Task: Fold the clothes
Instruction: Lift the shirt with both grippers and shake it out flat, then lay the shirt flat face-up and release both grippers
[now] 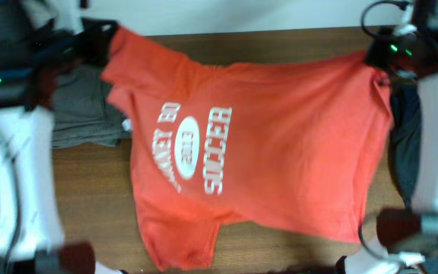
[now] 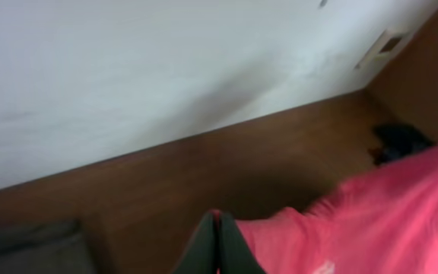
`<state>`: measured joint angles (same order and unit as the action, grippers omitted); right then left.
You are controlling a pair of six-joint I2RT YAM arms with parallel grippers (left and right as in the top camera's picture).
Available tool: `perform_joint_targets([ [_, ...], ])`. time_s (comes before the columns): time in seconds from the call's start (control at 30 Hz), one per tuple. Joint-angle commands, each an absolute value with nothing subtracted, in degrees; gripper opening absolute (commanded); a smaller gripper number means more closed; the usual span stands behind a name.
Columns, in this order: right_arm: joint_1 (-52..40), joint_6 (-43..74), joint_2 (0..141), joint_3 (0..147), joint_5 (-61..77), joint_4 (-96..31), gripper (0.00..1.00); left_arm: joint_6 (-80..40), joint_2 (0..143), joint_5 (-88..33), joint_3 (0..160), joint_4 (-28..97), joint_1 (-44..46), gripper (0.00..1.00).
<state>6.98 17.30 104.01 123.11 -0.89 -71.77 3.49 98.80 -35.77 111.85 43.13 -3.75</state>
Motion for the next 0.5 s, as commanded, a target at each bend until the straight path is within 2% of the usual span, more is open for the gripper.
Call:
perform_joint_targets([
  [0.0,7.16,16.71,111.0,123.2,-0.19,-62.89,0.13,4.82,107.04,-30.96,111.79,36.75,-0.01,0.1],
  [0.03,7.16,15.79,112.57,123.2,-0.05,-60.16,0.22,4.84,109.65,-29.95,111.79,34.24,0.75,0.18],
  [0.07,7.2,14.02,113.73,123.2,0.32,-57.87,0.38,4.82,111.46,-29.47,111.79,32.45,1.13,0.35],
  [0.1,7.35,11.81,114.72,123.2,0.8,-55.94,0.57,4.45,112.95,-29.52,111.92,30.94,1.39,0.57],
  [0.13,7.68,10.39,114.78,123.2,0.78,-55.61,0.66,3.86,113.86,-29.52,111.94,29.91,1.39,0.68],
  [0.2,8.73,8.82,113.99,123.48,0.82,-57.08,0.7,3.7,113.75,-29.54,112.09,29.67,0.97,0.87],
  [0.47,16.36,9.02,102.72,124.46,8.12,-69.87,0.74,4.91,101.32,-29.45,116.55,42.72,-3.18,0.87],
])
